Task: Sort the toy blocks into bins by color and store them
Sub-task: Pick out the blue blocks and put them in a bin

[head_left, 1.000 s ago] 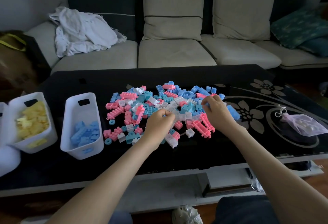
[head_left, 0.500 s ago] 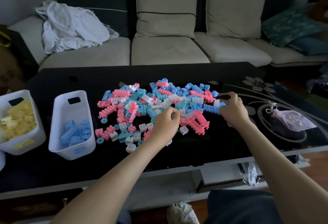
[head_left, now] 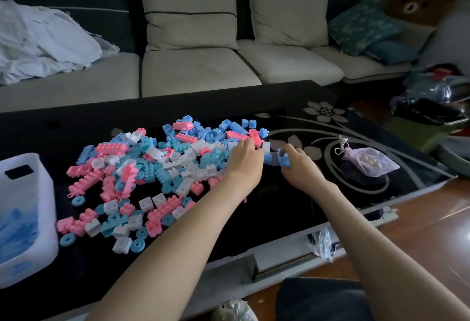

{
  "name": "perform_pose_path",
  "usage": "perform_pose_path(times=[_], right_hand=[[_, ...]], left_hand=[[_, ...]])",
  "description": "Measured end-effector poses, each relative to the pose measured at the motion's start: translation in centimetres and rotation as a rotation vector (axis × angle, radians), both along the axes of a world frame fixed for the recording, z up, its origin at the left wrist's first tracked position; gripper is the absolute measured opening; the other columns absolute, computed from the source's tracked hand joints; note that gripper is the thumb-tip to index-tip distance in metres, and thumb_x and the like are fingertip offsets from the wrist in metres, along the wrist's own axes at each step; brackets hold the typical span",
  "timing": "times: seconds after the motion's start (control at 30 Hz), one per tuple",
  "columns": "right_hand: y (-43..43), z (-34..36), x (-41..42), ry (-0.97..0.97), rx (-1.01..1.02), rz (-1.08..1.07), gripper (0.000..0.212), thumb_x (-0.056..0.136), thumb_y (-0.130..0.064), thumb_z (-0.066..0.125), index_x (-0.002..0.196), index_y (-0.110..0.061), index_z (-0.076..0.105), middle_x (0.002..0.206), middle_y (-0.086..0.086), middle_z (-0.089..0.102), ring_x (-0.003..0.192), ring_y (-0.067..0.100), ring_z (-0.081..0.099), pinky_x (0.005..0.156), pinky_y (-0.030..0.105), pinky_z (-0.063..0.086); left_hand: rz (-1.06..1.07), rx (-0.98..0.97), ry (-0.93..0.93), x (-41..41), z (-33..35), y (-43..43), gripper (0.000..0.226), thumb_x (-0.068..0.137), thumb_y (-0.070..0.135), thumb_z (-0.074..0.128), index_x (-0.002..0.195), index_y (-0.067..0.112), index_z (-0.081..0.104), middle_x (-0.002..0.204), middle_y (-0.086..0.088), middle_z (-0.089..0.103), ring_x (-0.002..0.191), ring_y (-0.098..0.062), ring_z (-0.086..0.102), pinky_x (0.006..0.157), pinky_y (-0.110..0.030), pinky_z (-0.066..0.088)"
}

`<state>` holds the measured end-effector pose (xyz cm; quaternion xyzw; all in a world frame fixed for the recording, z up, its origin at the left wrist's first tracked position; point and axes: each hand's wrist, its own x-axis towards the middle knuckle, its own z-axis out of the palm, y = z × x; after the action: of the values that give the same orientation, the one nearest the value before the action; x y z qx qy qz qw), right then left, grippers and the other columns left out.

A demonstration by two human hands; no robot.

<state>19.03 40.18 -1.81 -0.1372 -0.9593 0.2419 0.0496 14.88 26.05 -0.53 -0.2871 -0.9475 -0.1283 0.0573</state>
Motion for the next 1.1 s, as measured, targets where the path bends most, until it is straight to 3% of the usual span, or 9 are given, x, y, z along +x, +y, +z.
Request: perform_pose_path(times=[0.17, 0.27, 0.43, 0.53, 0.63, 0.7, 0.83, 0.93, 1.1], right_hand=[[0.7, -0.1, 0.3, 0.070, -0.056, 0.010, 0.032, 0.086, -0.009, 0.049, 0.116, -0.018, 0.046, 0.117, 0.010, 0.051, 0.090, 0.025, 0.052, 0.073, 0.034, 0.042], [0.4, 0.2, 0.2, 0.169, -0.085, -0.010, 0.032, 0.088, -0.010, 0.046, 0.119, -0.017, 0.045, 0.119, 0.009, 0.051, 0.093, 0.028, 0.055, 0.073, 0.035, 0.043], [-1.7, 1.5, 0.2, 0.327, -0.160, -0.002, 0.032, 0.089, -0.010, 0.049, 0.119, -0.018, 0.045, 0.119, 0.004, 0.052, 0.094, 0.023, 0.055, 0.078, 0.041, 0.047], [-4.0, 2.4, -0.1, 0.409, -0.197, 0.033, 0.032, 0.089, -0.010, 0.052, 0.118, -0.018, 0.044, 0.114, 0.002, 0.054, 0.088, 0.014, 0.051, 0.072, 0.032, 0.044], [-7.8, 3.5, -0.8, 0.445, -0.271, 0.091, 0.032, 0.089, -0.011, 0.053, 0.119, -0.019, 0.045, 0.114, 0.000, 0.054, 0.087, 0.011, 0.052, 0.071, 0.025, 0.043], [-11.2, 4.3, -1.3, 0.445, -0.343, 0.147, 0.031, 0.090, -0.013, 0.054, 0.119, -0.020, 0.046, 0.109, -0.003, 0.054, 0.077, 0.005, 0.051, 0.065, 0.013, 0.039], [-19.5, 5.8, -1.2, 0.404, -0.536, 0.309, 0.028, 0.090, -0.016, 0.057, 0.116, -0.024, 0.049, 0.100, -0.012, 0.051, 0.066, 0.001, 0.047, 0.052, 0.006, 0.036], [-26.5, 6.4, -0.4, 0.352, -0.581, 0.496, 0.030, 0.090, -0.017, 0.058, 0.117, -0.025, 0.050, 0.096, -0.019, 0.049, 0.064, -0.002, 0.048, 0.051, 0.006, 0.036], [-35.8, 5.4, 0.4, 0.252, -0.515, 0.724, 0.033, 0.090, -0.017, 0.058, 0.121, -0.019, 0.050, 0.112, -0.006, 0.055, 0.092, 0.005, 0.050, 0.063, 0.003, 0.036]], left_hand=[[-0.025, -0.080, 0.101, -0.9, -0.4, 1.5, 0.029, 0.088, -0.001, 0.050, 0.116, 0.004, 0.056, 0.120, -0.017, 0.047, 0.112, -0.032, 0.043, 0.084, -0.034, 0.039], [-0.006, 0.031, 0.119, -0.6, -0.1, 1.8, 0.025, 0.089, 0.002, 0.050, 0.113, 0.003, 0.056, 0.118, -0.016, 0.049, 0.109, -0.030, 0.044, 0.080, -0.031, 0.037], [0.146, 0.301, 0.075, 0.4, 2.2, 0.4, 0.022, 0.091, 0.018, 0.051, 0.105, 0.001, 0.055, 0.110, -0.012, 0.053, 0.109, -0.027, 0.045, 0.087, -0.030, 0.036], [0.201, 0.367, 0.056, 0.6, 3.4, -2.3, 0.018, 0.089, 0.020, 0.052, 0.095, 0.003, 0.055, 0.104, -0.010, 0.052, 0.104, -0.025, 0.045, 0.082, -0.029, 0.035], [0.273, 0.424, 0.030, 0.9, 4.8, -6.6, 0.015, 0.087, 0.020, 0.052, 0.084, 0.004, 0.051, 0.095, -0.009, 0.051, 0.096, -0.022, 0.046, 0.073, -0.026, 0.033], [0.339, 0.439, 0.017, 1.1, 5.9, -10.1, 0.015, 0.086, 0.017, 0.052, 0.080, 0.004, 0.051, 0.094, -0.012, 0.054, 0.093, -0.023, 0.046, 0.072, -0.029, 0.034], [0.617, 0.524, 0.001, 0.6, 8.1, -20.9, 0.022, 0.088, 0.021, 0.052, 0.096, 0.003, 0.061, 0.099, -0.016, 0.057, 0.100, -0.034, 0.053, 0.083, -0.036, 0.042], [0.835, 0.402, -0.038, 1.5, 8.5, -30.7, 0.027, 0.089, 0.026, 0.052, 0.101, 0.003, 0.060, 0.108, -0.023, 0.060, 0.101, -0.039, 0.055, 0.082, -0.038, 0.043], [0.947, 0.293, -0.176, 5.1, 6.1, -38.0, 0.010, 0.091, 0.024, 0.055, 0.093, 0.014, 0.056, 0.102, -0.013, 0.061, 0.088, -0.026, 0.059, 0.068, -0.032, 0.043]])
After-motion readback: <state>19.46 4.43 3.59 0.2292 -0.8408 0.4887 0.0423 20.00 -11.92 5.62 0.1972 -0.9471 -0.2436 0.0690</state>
